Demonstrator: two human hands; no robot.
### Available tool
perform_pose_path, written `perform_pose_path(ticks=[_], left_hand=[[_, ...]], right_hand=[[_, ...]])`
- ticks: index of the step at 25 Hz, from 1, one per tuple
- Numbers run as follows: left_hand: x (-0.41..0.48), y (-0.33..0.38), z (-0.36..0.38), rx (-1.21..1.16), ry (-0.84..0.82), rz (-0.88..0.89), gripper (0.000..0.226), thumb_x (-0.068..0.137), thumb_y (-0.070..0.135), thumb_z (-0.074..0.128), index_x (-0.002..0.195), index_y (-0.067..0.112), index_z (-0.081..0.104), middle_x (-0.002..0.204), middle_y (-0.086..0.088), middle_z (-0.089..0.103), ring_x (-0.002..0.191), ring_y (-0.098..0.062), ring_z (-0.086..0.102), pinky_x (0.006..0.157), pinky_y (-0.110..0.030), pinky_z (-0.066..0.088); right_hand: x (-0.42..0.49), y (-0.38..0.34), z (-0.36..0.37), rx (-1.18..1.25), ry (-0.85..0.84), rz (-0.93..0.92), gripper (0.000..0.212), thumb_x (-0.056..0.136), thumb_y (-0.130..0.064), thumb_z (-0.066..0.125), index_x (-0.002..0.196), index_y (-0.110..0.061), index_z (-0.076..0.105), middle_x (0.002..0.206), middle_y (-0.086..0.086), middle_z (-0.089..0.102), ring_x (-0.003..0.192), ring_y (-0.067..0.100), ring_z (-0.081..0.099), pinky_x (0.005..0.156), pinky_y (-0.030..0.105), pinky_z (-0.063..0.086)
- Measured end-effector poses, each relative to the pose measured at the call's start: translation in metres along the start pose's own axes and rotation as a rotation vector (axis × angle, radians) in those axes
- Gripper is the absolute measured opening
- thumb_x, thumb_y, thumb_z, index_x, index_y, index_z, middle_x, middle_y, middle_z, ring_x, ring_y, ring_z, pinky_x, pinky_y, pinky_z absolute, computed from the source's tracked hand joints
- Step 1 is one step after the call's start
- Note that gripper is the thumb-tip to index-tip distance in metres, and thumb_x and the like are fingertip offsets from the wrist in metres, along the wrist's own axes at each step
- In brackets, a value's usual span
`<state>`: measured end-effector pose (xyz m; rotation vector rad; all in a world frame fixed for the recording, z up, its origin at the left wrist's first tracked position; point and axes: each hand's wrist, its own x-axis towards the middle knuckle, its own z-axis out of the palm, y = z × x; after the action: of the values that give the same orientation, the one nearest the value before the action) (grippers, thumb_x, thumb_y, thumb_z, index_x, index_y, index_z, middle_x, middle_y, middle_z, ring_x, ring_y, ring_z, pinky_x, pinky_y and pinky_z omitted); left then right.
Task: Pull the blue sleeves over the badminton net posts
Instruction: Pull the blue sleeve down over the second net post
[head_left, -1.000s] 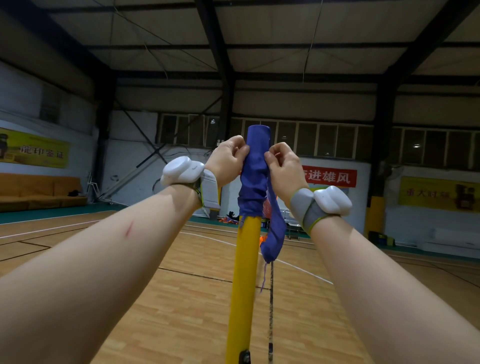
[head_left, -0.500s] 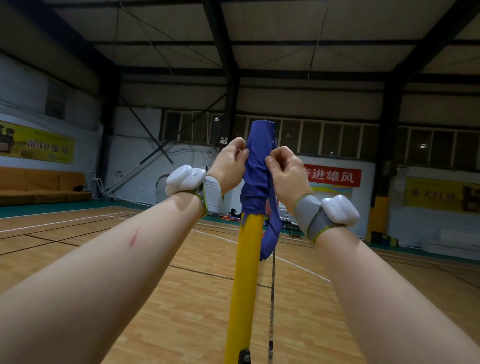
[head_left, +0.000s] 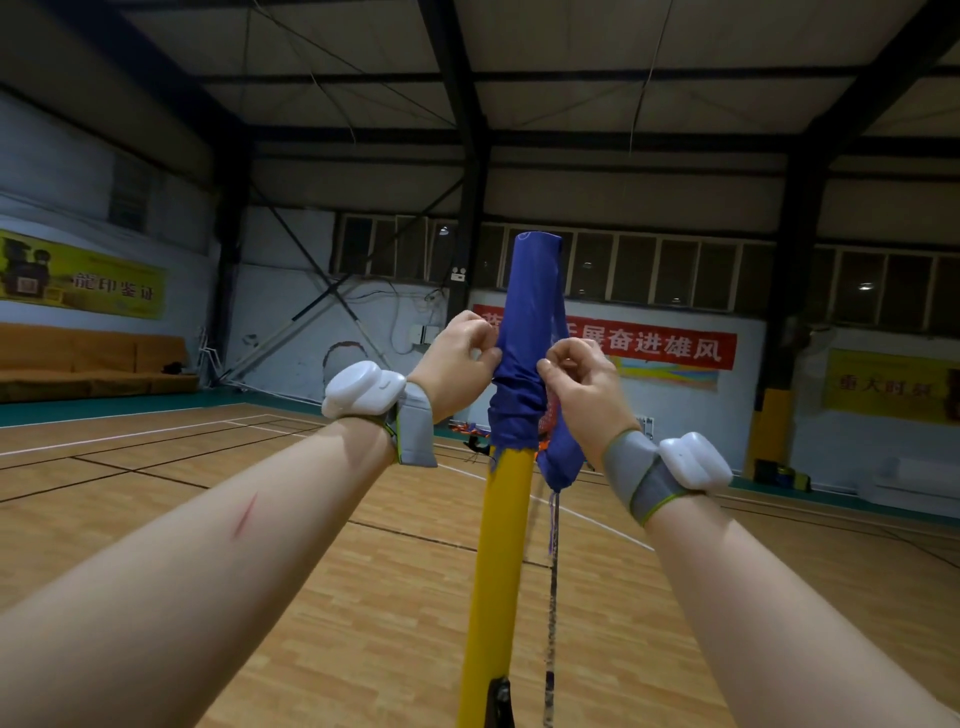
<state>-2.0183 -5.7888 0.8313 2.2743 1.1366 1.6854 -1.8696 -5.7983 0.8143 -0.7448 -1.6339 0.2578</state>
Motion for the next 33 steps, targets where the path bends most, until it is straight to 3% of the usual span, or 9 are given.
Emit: perform_pose_path(ticks=[3,6,8,12,18,22,24,28,33], left_hand=[[0.003,0.004,-0.004,-0.168,0.078,-0.07,0.029,0.084,0.002,0.057,0.063,0.018,0.046,0.096,-0.006,0.053,0.087,-0.016,0.052,0.077,-0.026,0.043],[0.016,0.018,-0.009,-0.338,0.083,-0.117,0.011,0.091,0.016,0.05,0.083,0.016,0.043,0.076,-0.006,0.056,0.063,-0.016,0.055,0.055,-0.025,0.043],[0.03,0.027,-0.011,-0.23,0.034,-0.08,0.012,0.096,0.027,0.041,0.092,0.015,0.04,0.071,-0.005,0.053,0.053,-0.015,0.052,0.046,-0.025,0.039],[0.042,0.032,-0.006,-0.115,-0.011,0.014,0.017,0.097,0.027,0.038,0.082,0.02,0.04,0.064,0.0,0.047,0.048,-0.015,0.048,0.04,-0.026,0.038],[0.034,0.026,-0.003,-0.231,0.107,0.095,0.031,0.096,0.013,0.041,0.069,0.027,0.04,0.064,0.006,0.042,0.057,-0.007,0.042,0.052,-0.021,0.038],[0.026,0.014,0.002,-0.226,0.073,0.044,0.014,0.095,0.012,0.042,0.091,0.012,0.055,0.079,-0.006,0.055,0.071,-0.019,0.054,0.065,-0.03,0.046],[0.02,0.007,0.005,-0.178,0.049,0.034,0.015,0.095,0.013,0.042,0.1,0.007,0.055,0.082,-0.004,0.054,0.069,-0.014,0.051,0.063,-0.023,0.042],[0.005,0.003,0.005,-0.101,0.039,0.039,0.013,0.095,0.012,0.043,0.097,0.008,0.055,0.081,0.001,0.049,0.071,-0.012,0.047,0.061,-0.008,0.038],[-0.003,0.001,0.004,0.011,0.079,0.111,0.012,0.091,0.006,0.048,0.079,0.007,0.048,0.092,-0.006,0.043,0.083,-0.017,0.046,0.069,-0.02,0.038]], right_hand=[[0.002,-0.005,-0.007,0.001,0.018,-0.012,0.014,0.086,-0.004,0.059,0.077,-0.013,0.053,0.093,0.0,0.051,0.079,0.001,0.051,0.071,0.006,0.044],[0.013,-0.013,-0.012,0.114,0.041,0.018,0.014,0.086,-0.013,0.061,0.095,-0.01,0.05,0.084,-0.001,0.054,0.078,0.012,0.054,0.077,0.026,0.049],[0.029,-0.019,-0.013,0.079,0.063,0.037,0.016,0.09,-0.028,0.056,0.093,-0.014,0.049,0.082,0.0,0.054,0.079,0.016,0.053,0.078,0.035,0.047],[0.05,-0.024,-0.009,-0.076,0.075,-0.012,0.022,0.095,-0.031,0.045,0.09,-0.009,0.047,0.078,0.003,0.051,0.081,0.027,0.053,0.081,0.049,0.047],[0.045,-0.026,-0.007,-0.13,0.064,-0.133,0.017,0.096,-0.017,0.043,0.084,-0.007,0.049,0.069,0.0,0.044,0.07,0.018,0.044,0.067,0.037,0.041],[0.03,-0.013,-0.005,-0.158,0.04,-0.146,0.019,0.095,-0.015,0.045,0.075,-0.012,0.047,0.063,-0.005,0.042,0.062,0.01,0.04,0.064,0.028,0.037],[0.023,-0.008,-0.004,-0.127,0.027,-0.128,0.024,0.094,-0.014,0.046,0.07,-0.019,0.045,0.063,-0.005,0.043,0.06,0.006,0.04,0.062,0.022,0.037],[0.009,0.0,-0.001,-0.089,0.006,-0.104,0.026,0.093,-0.012,0.048,0.068,-0.019,0.045,0.063,-0.005,0.044,0.056,-0.002,0.041,0.057,0.01,0.036],[0.004,-0.001,-0.002,-0.152,0.026,-0.103,0.017,0.09,-0.012,0.053,0.074,-0.011,0.051,0.08,-0.004,0.044,0.07,0.003,0.044,0.066,0.009,0.038]])
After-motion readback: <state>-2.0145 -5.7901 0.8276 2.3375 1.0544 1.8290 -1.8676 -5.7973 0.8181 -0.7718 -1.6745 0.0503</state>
